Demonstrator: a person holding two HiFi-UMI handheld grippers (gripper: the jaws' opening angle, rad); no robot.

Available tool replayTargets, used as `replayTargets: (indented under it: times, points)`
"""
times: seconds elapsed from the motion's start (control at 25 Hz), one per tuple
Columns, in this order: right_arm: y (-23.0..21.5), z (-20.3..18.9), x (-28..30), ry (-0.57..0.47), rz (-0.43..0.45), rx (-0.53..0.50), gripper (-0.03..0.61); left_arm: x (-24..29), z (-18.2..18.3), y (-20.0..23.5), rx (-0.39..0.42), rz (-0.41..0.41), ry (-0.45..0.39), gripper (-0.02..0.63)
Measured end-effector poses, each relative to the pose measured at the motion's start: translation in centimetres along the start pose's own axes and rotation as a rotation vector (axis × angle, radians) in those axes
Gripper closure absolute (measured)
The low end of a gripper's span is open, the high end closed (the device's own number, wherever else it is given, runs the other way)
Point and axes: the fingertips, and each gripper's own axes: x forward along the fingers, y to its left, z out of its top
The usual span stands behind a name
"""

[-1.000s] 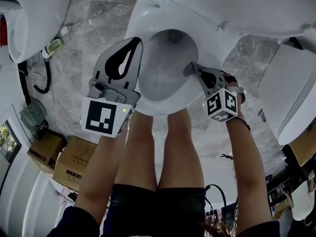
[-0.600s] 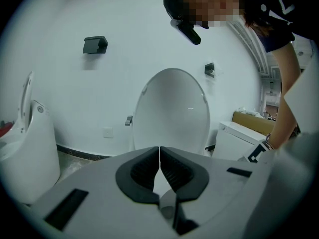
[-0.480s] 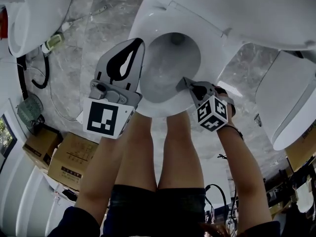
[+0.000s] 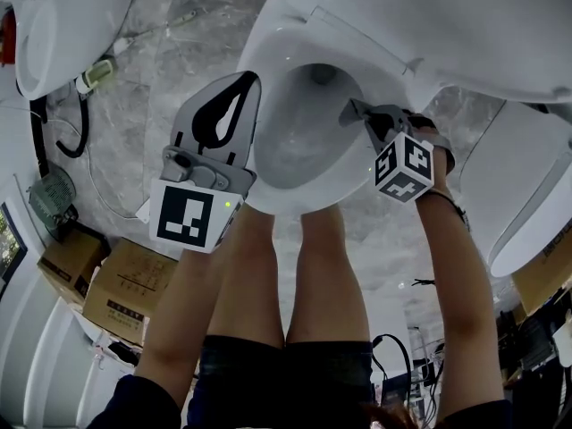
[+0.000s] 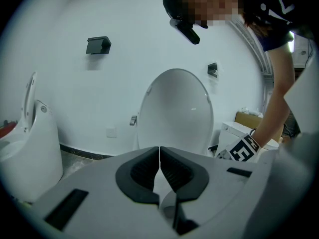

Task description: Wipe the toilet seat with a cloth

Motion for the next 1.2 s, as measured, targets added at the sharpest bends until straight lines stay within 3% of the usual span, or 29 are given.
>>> replayTargets:
  times: [0.12, 0.2, 0.36, 0.44, 0.52, 0.72, 1.0, 1.08, 1.2]
  points:
    - [-1.5, 0.3, -0.5, -0.024, -0.047, -0.065, 0.545, 0.0, 0.0, 0.1, -0.010, 0.006, -0.005, 0.589]
    - [-0.9, 0.0, -0.6, -0.033, -0.030, -0.042, 0.545, 0.0, -0.1, 0.1, -0.013, 0.006, -0.004, 0.589]
    - [3.7, -1.0, -1.1, -0.043, 0.148, 0.060, 0.545, -0.2, 0.0, 0.3, -0.018, 0.011, -0.008, 0.589]
    - [6.5, -1.5, -1.5, -0.044, 0.241, 0.032, 0.545, -0.1, 0.2, 0.4, -0.021, 0.011, -0.012, 0.589]
    - [7.2, -1.8, -1.7, -0.038, 0.270, -0.047, 0.545, -0.1, 0.2, 0.5, -0.021, 0.009, -0.011, 0.589]
    - [1.1, -0.6, -0.4, -0.028, 0.144, -0.189, 0.545, -0.1, 0.2, 1.0, -0.024, 0.016, -0.011, 0.589]
    - [-5.8, 5.2, 0.7, -0.063, 0.040, -0.462, 0.545, -0.2, -0.1, 1.3, -0.027, 0.021, -0.003, 0.589]
    - [-6.0, 5.6, 0.7, -0.080, 0.027, -0.488, 0.545, -0.2, -0.2, 1.3, -0.028, 0.023, -0.003, 0.589]
    - [-5.8, 4.6, 0.1, -0.080, 0.019, -0.438, 0.545, -0.1, -0.2, 1.2, -0.030, 0.019, -0.006, 0.589]
